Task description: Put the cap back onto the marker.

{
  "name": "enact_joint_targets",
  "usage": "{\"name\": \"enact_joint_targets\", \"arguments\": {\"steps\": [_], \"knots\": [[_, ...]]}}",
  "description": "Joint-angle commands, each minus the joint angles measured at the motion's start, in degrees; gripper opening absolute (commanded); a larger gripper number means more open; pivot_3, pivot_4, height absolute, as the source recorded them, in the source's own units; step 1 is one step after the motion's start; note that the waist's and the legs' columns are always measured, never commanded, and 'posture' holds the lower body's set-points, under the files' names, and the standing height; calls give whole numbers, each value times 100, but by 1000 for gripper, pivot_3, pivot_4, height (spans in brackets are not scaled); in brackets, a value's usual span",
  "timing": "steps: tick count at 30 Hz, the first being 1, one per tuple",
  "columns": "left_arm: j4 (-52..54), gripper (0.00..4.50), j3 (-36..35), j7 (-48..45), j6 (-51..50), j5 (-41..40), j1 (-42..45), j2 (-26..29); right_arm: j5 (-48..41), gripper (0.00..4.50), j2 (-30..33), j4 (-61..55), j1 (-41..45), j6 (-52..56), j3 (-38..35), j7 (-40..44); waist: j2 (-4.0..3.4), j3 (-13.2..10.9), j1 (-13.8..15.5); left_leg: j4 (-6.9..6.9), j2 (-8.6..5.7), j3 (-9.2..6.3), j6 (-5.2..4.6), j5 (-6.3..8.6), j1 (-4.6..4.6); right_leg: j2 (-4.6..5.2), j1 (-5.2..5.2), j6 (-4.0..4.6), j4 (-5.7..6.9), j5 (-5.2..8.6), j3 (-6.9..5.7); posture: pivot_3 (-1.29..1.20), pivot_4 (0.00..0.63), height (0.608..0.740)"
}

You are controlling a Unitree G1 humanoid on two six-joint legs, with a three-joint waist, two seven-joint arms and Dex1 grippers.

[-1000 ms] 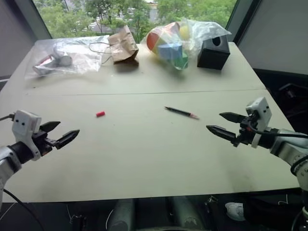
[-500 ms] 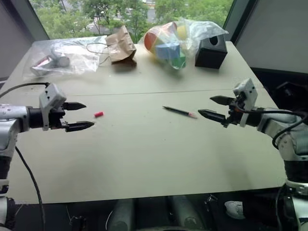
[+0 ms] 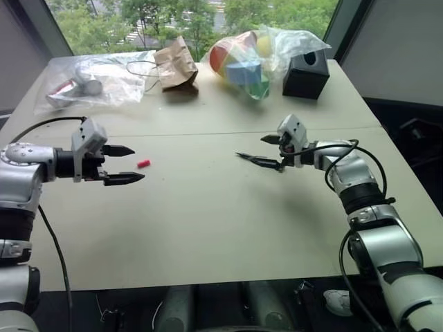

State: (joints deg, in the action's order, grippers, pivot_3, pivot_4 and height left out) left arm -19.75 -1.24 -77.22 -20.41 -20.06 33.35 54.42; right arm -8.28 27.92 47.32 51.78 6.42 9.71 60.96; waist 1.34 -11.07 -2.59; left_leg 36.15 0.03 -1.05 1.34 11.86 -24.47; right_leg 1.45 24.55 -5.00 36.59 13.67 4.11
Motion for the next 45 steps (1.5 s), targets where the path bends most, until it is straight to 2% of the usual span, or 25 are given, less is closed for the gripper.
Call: {"name": "enact_joint_targets", "arguments": {"steps": [1, 9, 20, 35, 38, 45], "knots": [[122, 4500, -343, 77, -144, -188, 110, 36, 164, 4463, -32, 370, 258, -212, -39, 251, 0, 0, -7, 0, 0, 0, 0, 0, 3, 0, 0, -1, 5, 0, 0, 0, 150, 740], [247, 4500, -440, 146, -351, -348, 89, -43, 398, 4463, -171, 1084, 512, -503, -127, 323, 0, 0, -27, 6, -6, -6, 1, -1, 19, -4, 5, -3, 58, 2, -1, 0, 150, 740], [294, 4500, -460, 287, -340, -356, 83, -77, 641, 4463, -594, 1900, 955, -887, -272, -85, 0, 0, -150, 7, -7, -10, 2, -2, 21, -3, 4, -4, 63, 1, -1, 0, 150, 740], [532, 4500, -552, 501, -344, -410, -194, -125, 1388, 4463, -808, 2273, 1089, -1195, -52, -308, 0, 0, -148, 7, -8, -12, 2, -2, 25, -2, 2, -4, 65, 1, -1, 0, 150, 740], [555, 4500, -569, 538, -346, -411, -224, -150, 1442, 3664, -875, 2321, 1112, -1201, -49, -381, 1, 0, -158, 7, -8, -11, 3, -2, 32, -3, -2, -3, 67, 1, -1, 0, 150, 740], [556, 4500, -652, 588, -325, -381, -271, -163, 1410, 124, -960, 2380, 1106, -1131, -153, -281, 0, 0, -153, 7, -8, -11, 5, -3, 49, -3, -17, -2, 71, 1, 0, 0, 150, 740]]}}
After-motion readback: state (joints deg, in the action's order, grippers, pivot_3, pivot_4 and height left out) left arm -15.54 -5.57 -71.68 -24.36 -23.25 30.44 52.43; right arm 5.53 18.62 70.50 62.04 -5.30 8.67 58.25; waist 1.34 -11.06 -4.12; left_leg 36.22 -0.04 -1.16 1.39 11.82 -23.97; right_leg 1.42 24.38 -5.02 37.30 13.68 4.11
